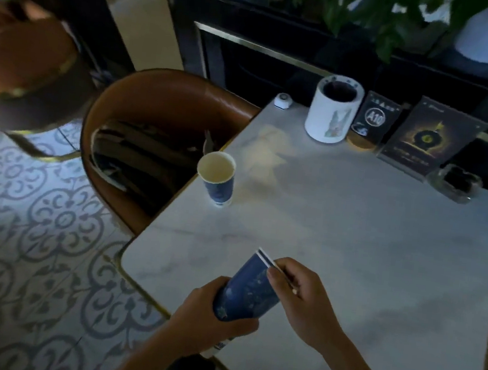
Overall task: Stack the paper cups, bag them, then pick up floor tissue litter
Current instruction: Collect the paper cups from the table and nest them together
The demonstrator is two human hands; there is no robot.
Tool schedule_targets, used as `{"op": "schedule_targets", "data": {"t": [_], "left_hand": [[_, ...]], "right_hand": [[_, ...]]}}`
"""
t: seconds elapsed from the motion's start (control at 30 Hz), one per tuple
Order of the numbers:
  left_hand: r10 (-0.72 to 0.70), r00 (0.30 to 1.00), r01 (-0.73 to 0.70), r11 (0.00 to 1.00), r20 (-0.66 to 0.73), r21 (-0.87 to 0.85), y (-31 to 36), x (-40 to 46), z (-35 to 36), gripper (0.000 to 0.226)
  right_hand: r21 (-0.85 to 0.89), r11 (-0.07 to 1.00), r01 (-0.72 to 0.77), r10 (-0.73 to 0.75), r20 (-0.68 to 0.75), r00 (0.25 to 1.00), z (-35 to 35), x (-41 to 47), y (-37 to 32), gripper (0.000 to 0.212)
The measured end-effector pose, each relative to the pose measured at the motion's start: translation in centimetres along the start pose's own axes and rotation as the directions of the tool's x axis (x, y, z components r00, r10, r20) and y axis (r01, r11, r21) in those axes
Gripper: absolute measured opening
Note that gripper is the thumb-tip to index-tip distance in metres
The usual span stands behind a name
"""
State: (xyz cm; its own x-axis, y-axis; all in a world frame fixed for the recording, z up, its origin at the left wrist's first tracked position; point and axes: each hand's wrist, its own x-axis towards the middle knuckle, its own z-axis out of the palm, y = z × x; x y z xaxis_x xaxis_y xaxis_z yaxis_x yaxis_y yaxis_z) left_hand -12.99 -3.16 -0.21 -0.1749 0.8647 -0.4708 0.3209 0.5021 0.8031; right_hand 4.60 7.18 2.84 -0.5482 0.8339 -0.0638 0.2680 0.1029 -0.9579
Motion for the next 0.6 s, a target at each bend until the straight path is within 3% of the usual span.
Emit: {"op": "schedule_targets", "data": {"t": [0.17, 0.3, 0.47, 0.6], "left_hand": [[-0.054, 0.996, 0.045, 0.993, -0.077, -0.111, -2.9, 0.1, -4.2, 0.062], [-0.078, 0.989, 0.054, 0.981, -0.125, -0.185, -4.7, 0.1, -7.0, 0.070], [-0.083, 0.990, 0.054, 0.970, -0.117, -0.237, -7.2, 0.5, -10.5, 0.075], [-0.086, 0.992, 0.059, 0.963, -0.091, -0.263, -9.0, 1.0, -12.6, 0.079]], "right_hand": [[-0.051, 0.999, 0.012, -0.008, 0.077, 0.997, 3.2, 3.5, -2.1, 0.014], [-0.086, 0.996, 0.024, -0.015, 0.106, 0.994, 5.2, 6.4, -3.5, 0.013], [-0.188, 0.981, 0.053, -0.046, 0.043, 0.998, 7.5, 11.4, -4.7, 0.011], [-0.367, 0.925, 0.095, -0.123, -0.055, 0.991, 9.5, 15.2, -4.8, 0.010]]}}
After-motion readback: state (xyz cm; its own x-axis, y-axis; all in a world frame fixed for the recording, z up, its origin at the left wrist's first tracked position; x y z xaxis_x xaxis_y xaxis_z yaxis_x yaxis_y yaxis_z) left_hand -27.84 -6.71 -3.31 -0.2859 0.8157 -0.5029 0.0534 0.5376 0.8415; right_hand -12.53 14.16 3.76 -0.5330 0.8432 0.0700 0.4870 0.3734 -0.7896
